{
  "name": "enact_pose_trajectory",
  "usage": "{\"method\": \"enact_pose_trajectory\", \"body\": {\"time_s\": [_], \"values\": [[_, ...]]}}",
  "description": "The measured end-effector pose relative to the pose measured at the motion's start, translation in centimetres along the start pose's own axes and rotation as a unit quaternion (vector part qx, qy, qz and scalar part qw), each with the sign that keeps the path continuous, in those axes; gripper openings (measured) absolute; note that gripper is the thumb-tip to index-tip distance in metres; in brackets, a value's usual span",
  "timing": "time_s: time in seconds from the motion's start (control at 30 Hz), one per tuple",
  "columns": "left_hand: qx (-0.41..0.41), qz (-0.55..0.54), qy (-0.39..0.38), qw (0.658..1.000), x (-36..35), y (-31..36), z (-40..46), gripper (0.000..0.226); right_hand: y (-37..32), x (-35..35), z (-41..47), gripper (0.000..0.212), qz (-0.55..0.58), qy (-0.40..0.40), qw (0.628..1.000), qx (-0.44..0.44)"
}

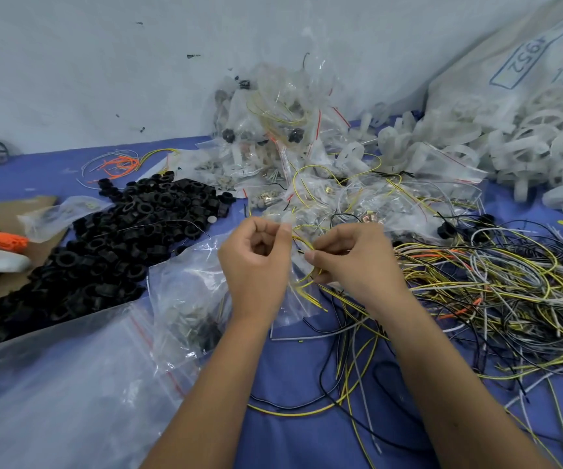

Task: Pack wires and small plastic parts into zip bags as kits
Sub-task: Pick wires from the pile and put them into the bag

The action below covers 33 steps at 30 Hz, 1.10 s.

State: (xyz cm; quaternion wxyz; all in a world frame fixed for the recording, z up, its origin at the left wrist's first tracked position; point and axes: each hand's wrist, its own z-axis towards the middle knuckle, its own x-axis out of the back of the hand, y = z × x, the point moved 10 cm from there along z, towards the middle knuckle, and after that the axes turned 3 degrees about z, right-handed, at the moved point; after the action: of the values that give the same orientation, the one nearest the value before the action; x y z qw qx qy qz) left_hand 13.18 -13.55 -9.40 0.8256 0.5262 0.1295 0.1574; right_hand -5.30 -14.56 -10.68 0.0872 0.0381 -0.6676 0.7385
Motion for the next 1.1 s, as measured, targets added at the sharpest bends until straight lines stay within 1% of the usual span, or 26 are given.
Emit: {"method": "enact_pose_trajectory", "body": {"time_s": [0.07,0.1,0.13,0.2,0.23,0.27,0.3,0.33,0.37,0.4,0.43,0.5,0.57,0.67,0.77,0.83,0.9,1.0,1.07,1.1], "values": [[-0.022,0.010,-0.011,1.000,-0.4,0.7,-0.1,0.019,-0.5,-1.4,-0.1,0.006,-0.011,-0.003,1.000,0.029],[-0.031,0.015,-0.014,0.999,-0.5,0.9,-0.1,0.018,-1.1,-2.2,-0.1,0.006,-0.049,-0.021,0.997,0.058],[-0.036,0.019,-0.015,0.999,-0.6,1.1,-0.2,0.019,-1.7,-3.3,-0.2,0.008,-0.114,-0.056,0.988,0.092],[-0.036,0.023,-0.010,0.999,-0.5,0.9,-0.2,0.020,-2.4,-5.5,-1.1,0.012,-0.244,-0.128,0.949,0.154],[-0.032,0.024,-0.006,0.999,-0.3,0.7,-0.2,0.021,-2.7,-5.6,-1.3,0.013,-0.267,-0.134,0.938,0.175],[-0.026,0.024,-0.001,0.999,-0.1,0.5,-0.1,0.022,-3.2,-5.1,-1.4,0.013,-0.266,-0.117,0.938,0.192],[-0.019,0.023,0.004,1.000,0.2,0.1,-0.1,0.023,-3.7,-4.0,-1.3,0.013,-0.252,-0.077,0.943,0.203],[-0.011,0.019,0.009,1.000,0.4,-0.2,0.0,0.023,-4.1,-2.3,-1.1,0.011,-0.241,-0.019,0.948,0.209],[-0.002,0.015,0.014,1.000,0.5,-0.5,0.0,0.022,-4.3,-0.6,-0.8,0.006,-0.253,0.038,0.944,0.210],[0.005,0.010,0.019,1.000,0.7,-0.8,0.0,0.021,-4.1,0.8,-0.7,0.008,-0.288,0.079,0.934,0.198],[0.008,0.007,0.023,1.000,0.8,-0.8,0.0,0.020,-3.5,1.6,-0.3,0.019,-0.331,0.096,0.923,0.172],[0.009,0.005,0.028,1.000,0.8,-0.8,0.0,0.020,-2.1,1.7,0.3,0.036,-0.400,0.073,0.905,0.122],[0.007,0.001,0.039,0.999,1.0,-0.6,-0.1,0.022,-1.5,0.9,0.3,0.035,-0.431,0.048,0.895,0.109],[0.001,-0.012,0.069,0.998,1.7,-0.3,-0.1,0.026,-1.9,1.6,0.3,0.022,-0.420,0.068,0.899,0.104],[0.003,-0.025,0.095,0.995,2.3,-0.2,0.0,0.024,-2.6,2.7,0.2,0.015,-0.394,0.108,0.906,0.111],[0.010,-0.033,0.106,0.994,2.6,-0.3,0.0,0.022,-3.6,2.8,-0.2,0.014,-0.387,0.130,0.902,0.143],[0.013,-0.039,0.113,0.993,2.8,-0.4,0.1,0.022,-4.9,2.6,-0.6,0.013,-0.360,0.135,0.902,0.196],[0.019,-0.034,0.118,0.992,3.0,-0.6,0.2,0.022,-6.6,1.9,-1.3,0.006,-0.261,0.098,0.924,0.261],[0.025,-0.025,0.114,0.993,2.9,-0.9,0.3,0.023,-7.0,1.0,-1.5,0.004,-0.226,0.059,0.933,0.273],[0.027,-0.020,0.110,0.993,2.8,-1.0,0.3,0.023,-6.8,0.4,-1.5,0.004,-0.229,0.037,0.935,0.269]]}}
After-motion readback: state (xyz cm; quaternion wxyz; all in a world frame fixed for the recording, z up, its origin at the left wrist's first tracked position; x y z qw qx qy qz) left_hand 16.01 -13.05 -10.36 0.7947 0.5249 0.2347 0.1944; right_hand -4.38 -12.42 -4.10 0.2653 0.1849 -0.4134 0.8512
